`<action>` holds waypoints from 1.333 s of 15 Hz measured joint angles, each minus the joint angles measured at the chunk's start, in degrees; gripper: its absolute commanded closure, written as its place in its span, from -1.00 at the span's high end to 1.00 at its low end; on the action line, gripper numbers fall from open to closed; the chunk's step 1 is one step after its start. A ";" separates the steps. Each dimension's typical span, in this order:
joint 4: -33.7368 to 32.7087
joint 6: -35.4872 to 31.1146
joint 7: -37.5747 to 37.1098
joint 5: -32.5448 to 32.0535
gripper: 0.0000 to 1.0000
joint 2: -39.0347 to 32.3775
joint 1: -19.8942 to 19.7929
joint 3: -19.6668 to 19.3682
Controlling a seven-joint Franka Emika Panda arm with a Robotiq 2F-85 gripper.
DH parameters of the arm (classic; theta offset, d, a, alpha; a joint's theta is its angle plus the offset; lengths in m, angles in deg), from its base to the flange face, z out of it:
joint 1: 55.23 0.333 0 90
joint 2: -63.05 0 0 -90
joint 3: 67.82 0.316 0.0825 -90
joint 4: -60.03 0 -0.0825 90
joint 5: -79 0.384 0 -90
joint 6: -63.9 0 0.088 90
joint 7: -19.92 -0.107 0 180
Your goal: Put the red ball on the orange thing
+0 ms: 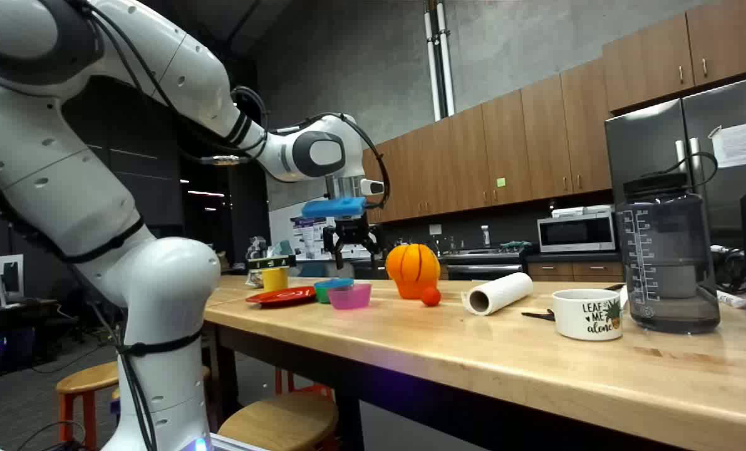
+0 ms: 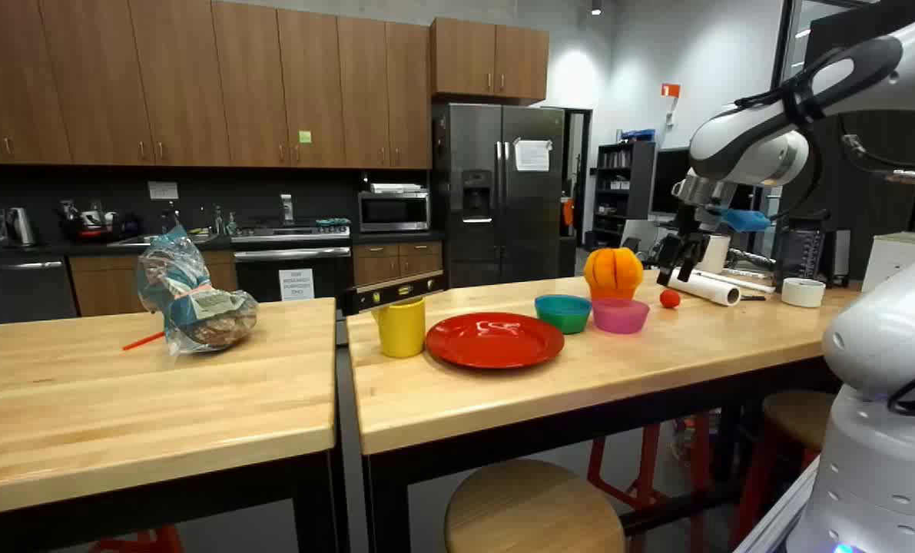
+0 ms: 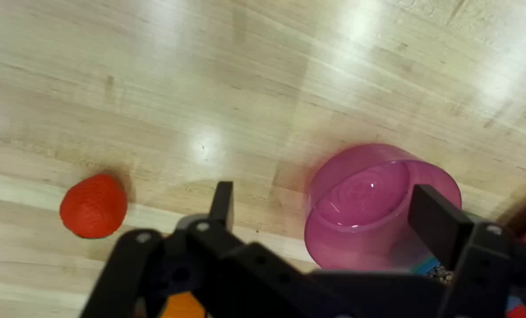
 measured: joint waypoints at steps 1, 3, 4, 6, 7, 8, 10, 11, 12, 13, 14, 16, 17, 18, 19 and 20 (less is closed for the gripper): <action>0.00 0.00 0.00 0.00 1.00 0.00 0.00 0.00; 0.00 0.00 0.00 0.26 1.00 -0.01 -0.02 0.10; 0.00 0.00 0.00 0.42 1.00 -0.02 -0.02 0.20; 0.00 -0.08 0.00 0.55 1.00 -0.10 -0.02 0.46; -0.01 -0.28 0.00 0.59 1.00 -0.25 -0.01 0.58; -0.07 -0.73 -0.03 0.60 1.00 -0.56 -0.01 0.73; -0.22 -2.28 -0.05 0.75 1.00 -1.53 0.10 1.15; -0.38 -3.29 -0.06 0.82 1.00 -2.26 0.25 1.36; -0.68 -4.33 -0.06 0.91 1.00 -3.11 0.37 1.59; -1.08 -5.40 -0.09 0.93 1.00 -4.07 0.51 1.82; -1.58 -6.56 -0.16 0.90 1.00 -5.20 0.51 2.13; -2.87 -8.57 -0.19 0.58 1.00 -7.84 0.41 2.55; -3.62 -9.35 -0.20 0.15 1.00 -9.32 0.20 2.67; -4.41 -9.87 -0.20 -0.34 1.00 -10.84 -0.14 2.72; -5.26 -10.06 -0.20 -0.83 1.00 -12.32 -0.64 2.72; -6.08 -10.10 -0.20 -1.31 1.00 -13.69 -1.29 2.70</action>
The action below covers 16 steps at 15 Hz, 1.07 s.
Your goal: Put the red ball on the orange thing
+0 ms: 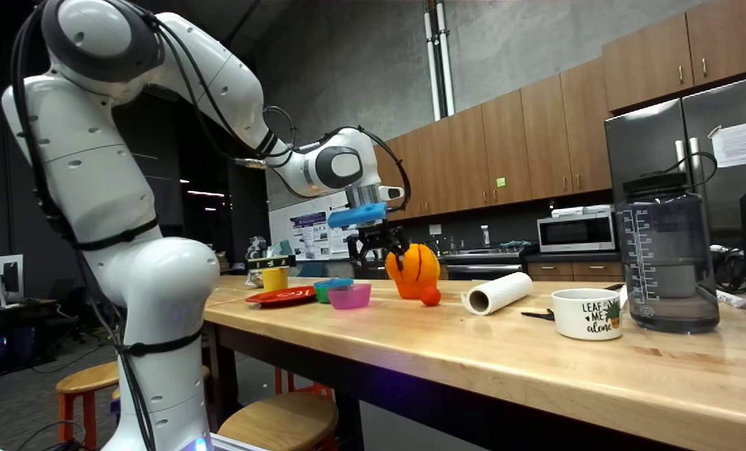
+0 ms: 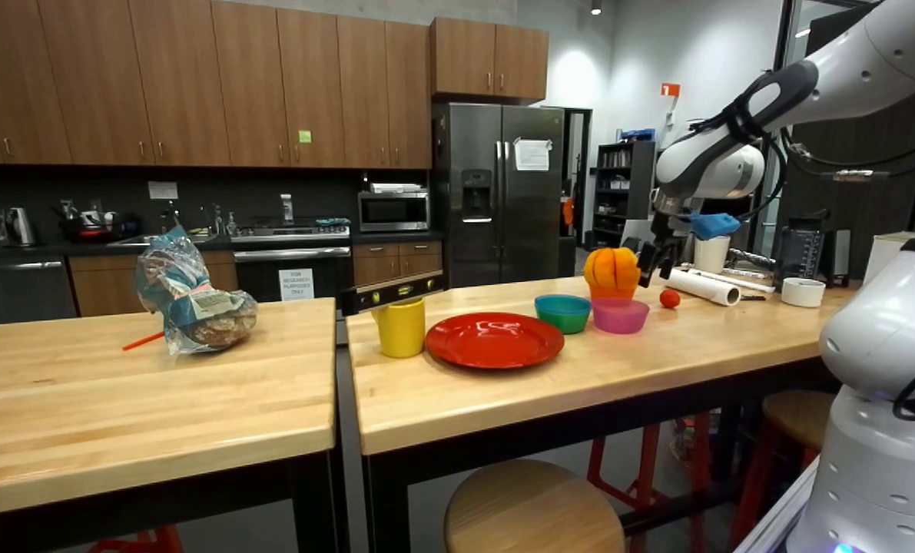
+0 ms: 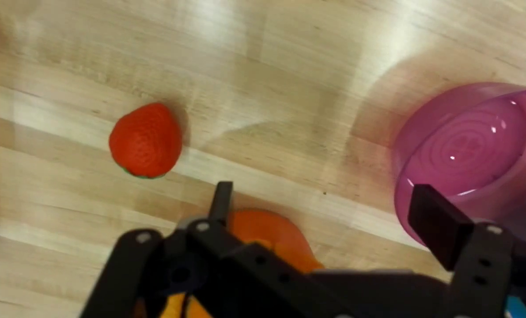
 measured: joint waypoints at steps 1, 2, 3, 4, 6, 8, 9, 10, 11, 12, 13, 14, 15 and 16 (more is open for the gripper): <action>-0.84 0.00 0.00 -0.56 1.00 -1.31 -0.79 -0.04; -1.60 -0.01 0.01 -0.83 1.00 -2.50 -1.60 -0.15; -2.34 -0.12 0.01 -0.91 1.00 -3.61 -2.31 -0.31; -2.98 -0.48 0.01 -0.91 1.00 -4.60 -2.94 -0.49; -4.17 -1.62 -0.03 -0.91 1.00 -6.76 -4.14 -0.82; -4.96 -3.41 -0.29 -0.77 1.00 -8.99 -4.89 -1.21; -5.24 -4.56 -0.70 -0.76 1.00 -10.20 -5.22 -1.32; -5.45 -5.90 -1.26 -0.76 1.00 -11.53 -5.59 -1.36; -5.57 -7.21 -1.96 -0.77 1.00 -12.91 -5.93 -1.36; -5.69 -8.47 -2.66 -0.78 1.00 -14.37 -6.22 -1.36; -5.91 -9.56 -3.43 -0.81 0.50 -15.78 -6.43 -1.35; -6.25 -10.51 -4.22 -0.81 0.48 -17.13 -6.62 -1.33; -6.70 -11.14 -4.90 -0.81 0.36 -18.29 -6.78 -1.32; -7.22 -11.51 -5.55 -0.77 0.23 -19.26 -6.84 -1.32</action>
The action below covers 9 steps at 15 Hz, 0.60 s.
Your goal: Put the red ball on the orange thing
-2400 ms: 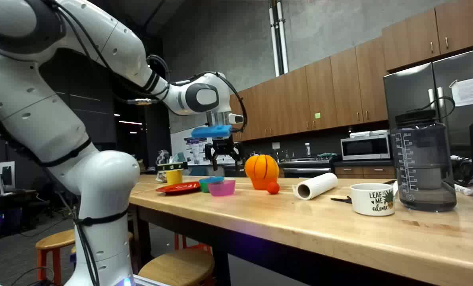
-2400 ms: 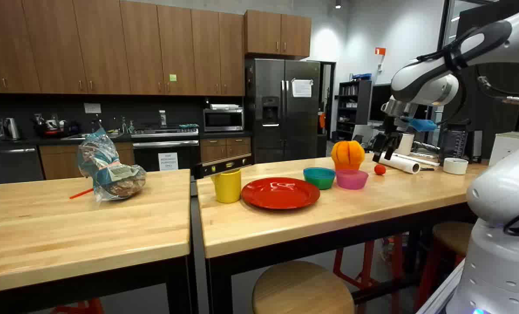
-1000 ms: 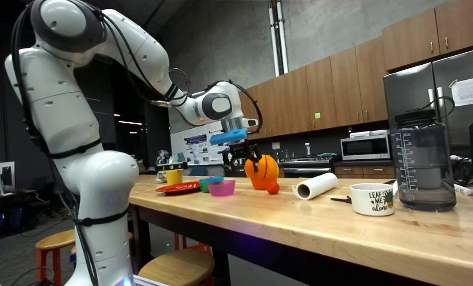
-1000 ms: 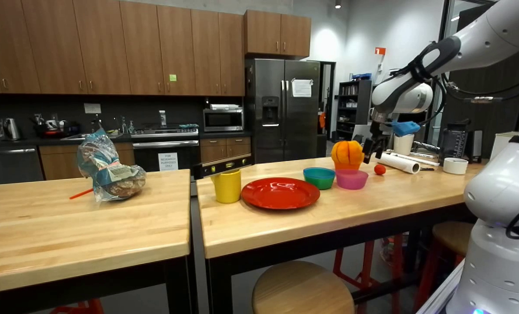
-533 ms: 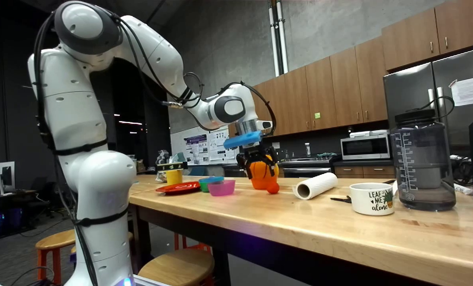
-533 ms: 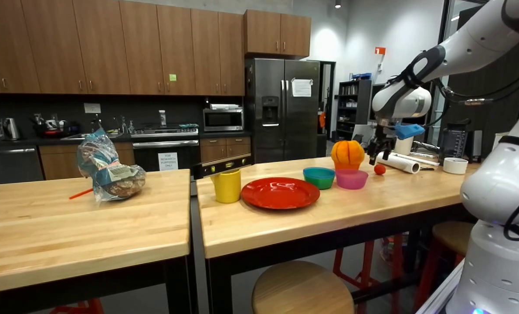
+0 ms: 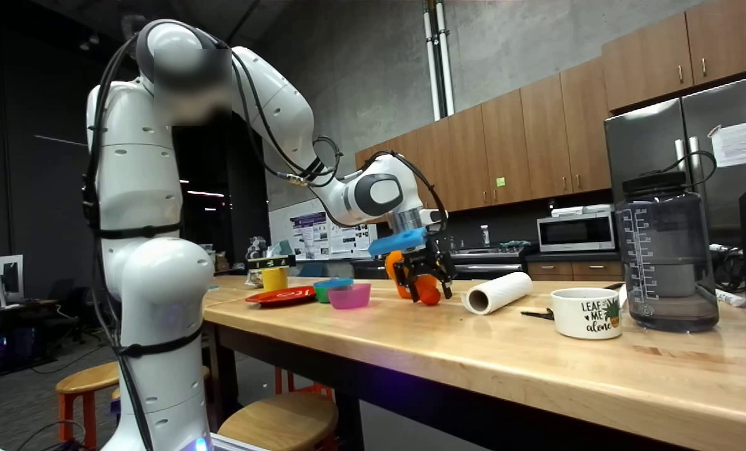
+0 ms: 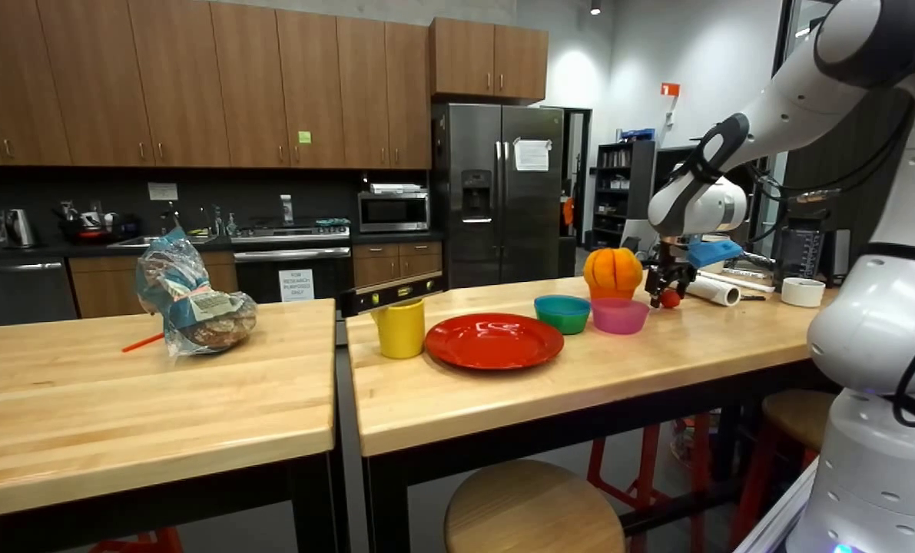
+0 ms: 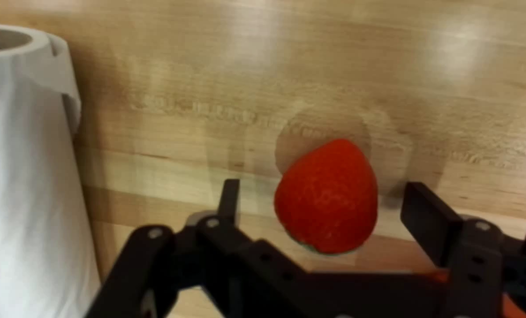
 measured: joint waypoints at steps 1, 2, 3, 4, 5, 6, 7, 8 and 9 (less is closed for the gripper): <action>-0.53 -0.24 -0.58 0.00 0.06 -0.70 -0.07 0.02; -1.03 -0.24 -1.12 0.04 -0.08 -0.93 -0.09 0.11; -1.39 -0.24 -1.59 0.03 -0.23 -1.04 -0.13 0.15; -1.66 -0.24 -2.08 0.00 -0.43 -1.09 -0.19 0.15; -1.96 -0.24 -2.44 -0.05 -0.57 -1.16 -0.26 0.15; -2.21 -0.24 -2.82 -0.26 -0.72 -1.22 -0.43 0.15; -2.40 -0.24 -3.32 -0.66 -0.89 -1.25 -0.57 0.16; -2.56 -0.18 -3.67 -0.95 -0.98 -1.25 -0.70 0.16; -2.69 -0.13 -3.92 -1.09 -1.00 -1.25 -0.80 0.16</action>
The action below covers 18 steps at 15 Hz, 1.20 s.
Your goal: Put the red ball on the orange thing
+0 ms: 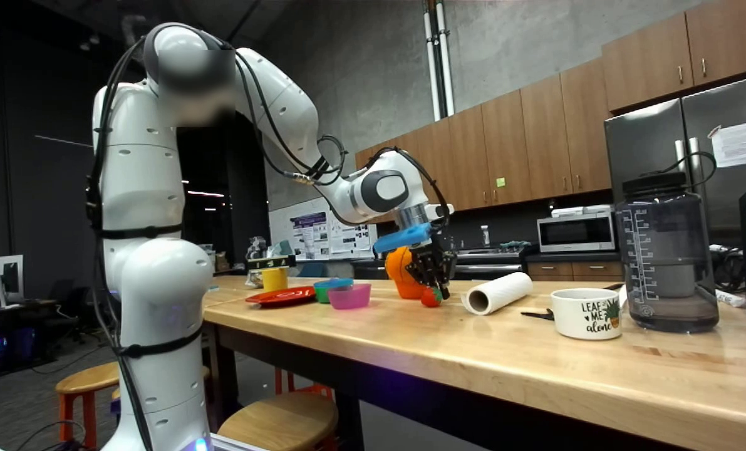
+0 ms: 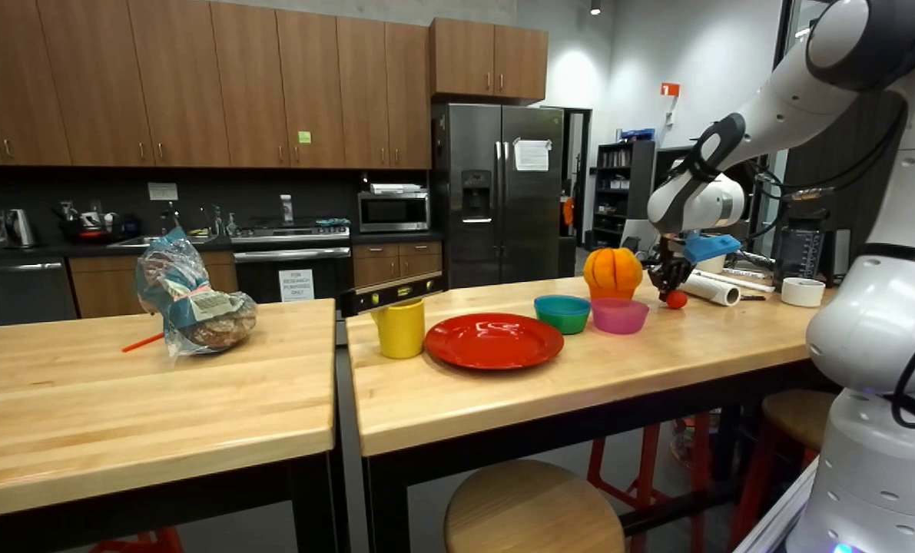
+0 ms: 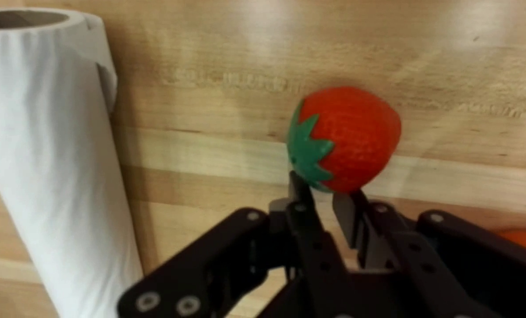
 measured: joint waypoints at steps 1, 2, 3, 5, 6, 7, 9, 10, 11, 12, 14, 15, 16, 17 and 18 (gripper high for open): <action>-0.09 0.02 -0.24 -0.22 -1.00 0.00 -0.14 0.00; -0.15 0.05 -0.54 -0.64 -0.46 0.00 -0.24 0.00; -0.16 0.05 -0.80 -1.14 -0.48 0.00 -0.36 0.01; -0.16 0.09 -1.73 -2.67 -0.34 0.01 -0.63 0.01; -0.16 0.12 -2.21 -3.41 -0.20 0.02 -0.81 0.01; -0.16 0.24 -2.66 -4.01 -0.09 0.08 -1.00 0.01; -0.16 0.88 -3.03 -4.67 0.19 0.44 -1.35 0.00; -0.16 1.24 -3.18 -4.96 0.35 0.71 -1.50 0.00; -0.15 1.67 -3.25 -5.15 0.47 1.03 -1.64 0.00; -0.14 2.31 -3.25 -5.18 0.59 1.40 -1.66 0.00; -0.05 4.11 -3.25 -5.18 0.87 2.24 -1.66 0.01; 0.04 5.31 -3.23 -5.17 0.99 2.74 -1.66 0.05; 0.15 6.62 -3.23 -5.17 1.00 3.23 -1.66 0.11; 0.23 8.06 -3.23 -5.17 1.00 3.72 -1.66 0.17; 0.29 9.46 -3.24 -5.17 1.00 4.20 -1.66 0.21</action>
